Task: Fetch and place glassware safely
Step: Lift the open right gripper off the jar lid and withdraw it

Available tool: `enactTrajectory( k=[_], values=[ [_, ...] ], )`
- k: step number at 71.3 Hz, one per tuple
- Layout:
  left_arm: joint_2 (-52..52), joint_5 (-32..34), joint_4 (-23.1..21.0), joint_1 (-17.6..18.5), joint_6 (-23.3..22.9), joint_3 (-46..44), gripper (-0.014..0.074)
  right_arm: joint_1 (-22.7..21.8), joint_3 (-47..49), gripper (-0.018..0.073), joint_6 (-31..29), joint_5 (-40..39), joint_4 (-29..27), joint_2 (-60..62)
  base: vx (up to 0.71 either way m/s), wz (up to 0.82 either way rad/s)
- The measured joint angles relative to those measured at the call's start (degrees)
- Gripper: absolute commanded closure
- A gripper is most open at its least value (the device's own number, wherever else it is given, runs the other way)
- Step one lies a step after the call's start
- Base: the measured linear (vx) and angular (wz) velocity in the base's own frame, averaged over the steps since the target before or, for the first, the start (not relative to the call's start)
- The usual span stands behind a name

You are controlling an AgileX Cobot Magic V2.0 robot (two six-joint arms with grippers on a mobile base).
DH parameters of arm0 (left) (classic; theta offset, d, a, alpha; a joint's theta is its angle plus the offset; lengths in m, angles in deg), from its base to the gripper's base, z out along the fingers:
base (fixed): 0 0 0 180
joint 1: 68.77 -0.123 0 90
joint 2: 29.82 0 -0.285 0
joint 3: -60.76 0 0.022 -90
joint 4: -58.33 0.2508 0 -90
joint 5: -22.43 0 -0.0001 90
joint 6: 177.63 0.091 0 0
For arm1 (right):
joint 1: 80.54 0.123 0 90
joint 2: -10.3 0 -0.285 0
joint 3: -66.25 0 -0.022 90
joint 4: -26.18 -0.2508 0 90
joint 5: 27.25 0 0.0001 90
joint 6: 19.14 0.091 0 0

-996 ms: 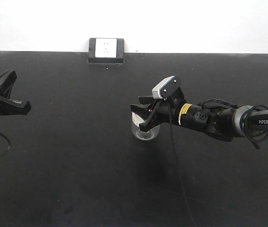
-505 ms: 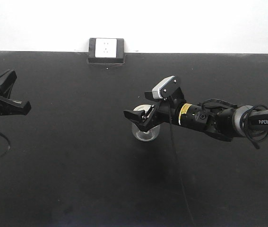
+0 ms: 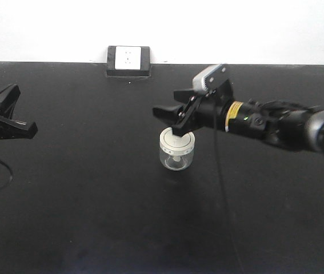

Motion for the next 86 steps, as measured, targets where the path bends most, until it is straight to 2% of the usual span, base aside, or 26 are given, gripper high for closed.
enactTrajectory(
  k=[9, 18, 32, 43, 51, 65, 86],
  values=[
    [0.00, 0.00, 0.00, 0.00, 0.00, 0.00, 0.0594, -3.13, 0.00, 0.0302, 6.16, -1.54, 4.68, 4.62, 0.00, 0.00],
    [0.00, 0.00, 0.00, 0.00, 0.00, 0.00, 0.0594, -7.46, 0.00, 0.0577, 11.51, -4.21, 7.27, 8.95, 0.00, 0.00],
    [0.00, 0.00, 0.00, 0.00, 0.00, 0.00, 0.0594, -13.75, 0.00, 0.0561, 22.70, -5.56, 12.41, 15.12, 0.00, 0.00],
    [0.00, 0.00, 0.00, 0.00, 0.00, 0.00, 0.0594, -14.93, -1.66, 0.0562, 30.19, 1.52, 19.41, 20.58, 0.00, 0.00],
    [0.00, 0.00, 0.00, 0.00, 0.00, 0.00, 0.0594, -14.93, -5.74, 0.0562, 31.75, 7.95, 20.12, 25.07, 0.00, 0.00],
    [0.00, 0.00, 0.00, 0.00, 0.00, 0.00, 0.0594, -14.93, -15.45, 0.0561, 31.88, 20.24, 18.02, 33.65, 0.00, 0.00],
    [0.00, 0.00, 0.00, 0.00, 0.00, 0.00, 0.0594, -14.93, -25.60, 0.0561, 31.83, 32.40, 15.36, 44.62, 0.00, 0.00]
  ],
)
